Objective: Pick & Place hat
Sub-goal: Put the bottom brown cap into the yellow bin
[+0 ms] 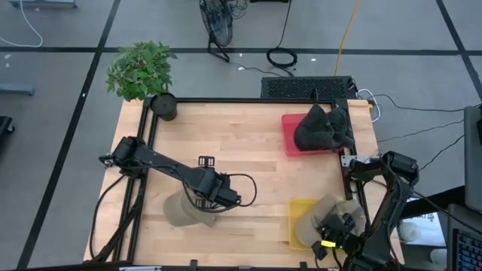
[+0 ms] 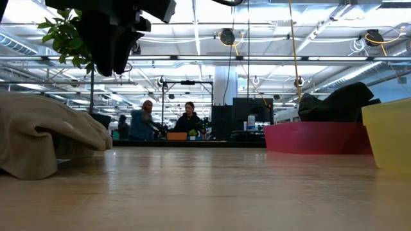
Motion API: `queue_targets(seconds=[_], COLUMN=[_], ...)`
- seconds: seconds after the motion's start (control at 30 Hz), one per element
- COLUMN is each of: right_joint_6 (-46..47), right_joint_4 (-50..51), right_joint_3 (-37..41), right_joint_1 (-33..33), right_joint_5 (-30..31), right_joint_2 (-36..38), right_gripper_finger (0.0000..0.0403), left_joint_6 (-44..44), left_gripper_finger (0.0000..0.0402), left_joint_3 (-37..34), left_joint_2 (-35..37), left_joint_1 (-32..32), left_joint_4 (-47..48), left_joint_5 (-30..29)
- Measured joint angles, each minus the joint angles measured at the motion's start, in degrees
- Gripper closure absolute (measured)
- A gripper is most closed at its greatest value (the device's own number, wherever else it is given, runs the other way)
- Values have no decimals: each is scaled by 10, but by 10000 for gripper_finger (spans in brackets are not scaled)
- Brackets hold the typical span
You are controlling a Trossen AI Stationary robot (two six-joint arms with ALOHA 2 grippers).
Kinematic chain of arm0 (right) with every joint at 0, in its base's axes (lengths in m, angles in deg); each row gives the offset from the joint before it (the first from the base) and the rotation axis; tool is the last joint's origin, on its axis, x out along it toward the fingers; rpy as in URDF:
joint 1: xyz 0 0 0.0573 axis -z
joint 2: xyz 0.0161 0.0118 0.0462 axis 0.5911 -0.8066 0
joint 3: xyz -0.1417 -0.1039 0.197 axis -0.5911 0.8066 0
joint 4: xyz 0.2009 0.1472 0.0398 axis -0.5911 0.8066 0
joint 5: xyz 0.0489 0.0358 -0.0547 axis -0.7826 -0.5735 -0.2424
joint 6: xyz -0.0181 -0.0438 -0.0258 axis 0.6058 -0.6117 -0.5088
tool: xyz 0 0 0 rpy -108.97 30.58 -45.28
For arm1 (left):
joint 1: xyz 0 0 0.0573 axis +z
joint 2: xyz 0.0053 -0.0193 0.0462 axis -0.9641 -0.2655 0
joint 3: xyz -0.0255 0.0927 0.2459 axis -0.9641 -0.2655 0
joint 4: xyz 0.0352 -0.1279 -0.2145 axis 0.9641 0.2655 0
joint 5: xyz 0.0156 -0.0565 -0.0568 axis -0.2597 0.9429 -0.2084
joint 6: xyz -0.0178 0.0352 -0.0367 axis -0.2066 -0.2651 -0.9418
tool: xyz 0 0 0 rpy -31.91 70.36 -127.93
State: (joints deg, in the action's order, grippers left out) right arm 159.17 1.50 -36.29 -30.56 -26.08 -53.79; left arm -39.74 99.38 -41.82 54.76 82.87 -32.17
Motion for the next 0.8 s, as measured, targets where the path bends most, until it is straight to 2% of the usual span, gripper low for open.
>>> queue_targets(seconds=[0.4, 0.5, 0.8], right_joint_6=[12, 20, 21], right_joint_4=[-14, -14, 44], right_joint_3=[0, 0, -1], right_joint_1=[10, 11, 25], right_joint_5=[20, 3, -7], right_joint_2=[-9, -12, -29], right_gripper_finger=[403, 403, 403], left_joint_6=[5, 11, 18], left_gripper_finger=[218, 218, 218], left_joint_3=[0, 0, 0], left_joint_2=[0, 0, 0], left_joint_1=[16, 19, 25], left_joint_4=[6, 13, 12], left_joint_5=[0, 0, 0])
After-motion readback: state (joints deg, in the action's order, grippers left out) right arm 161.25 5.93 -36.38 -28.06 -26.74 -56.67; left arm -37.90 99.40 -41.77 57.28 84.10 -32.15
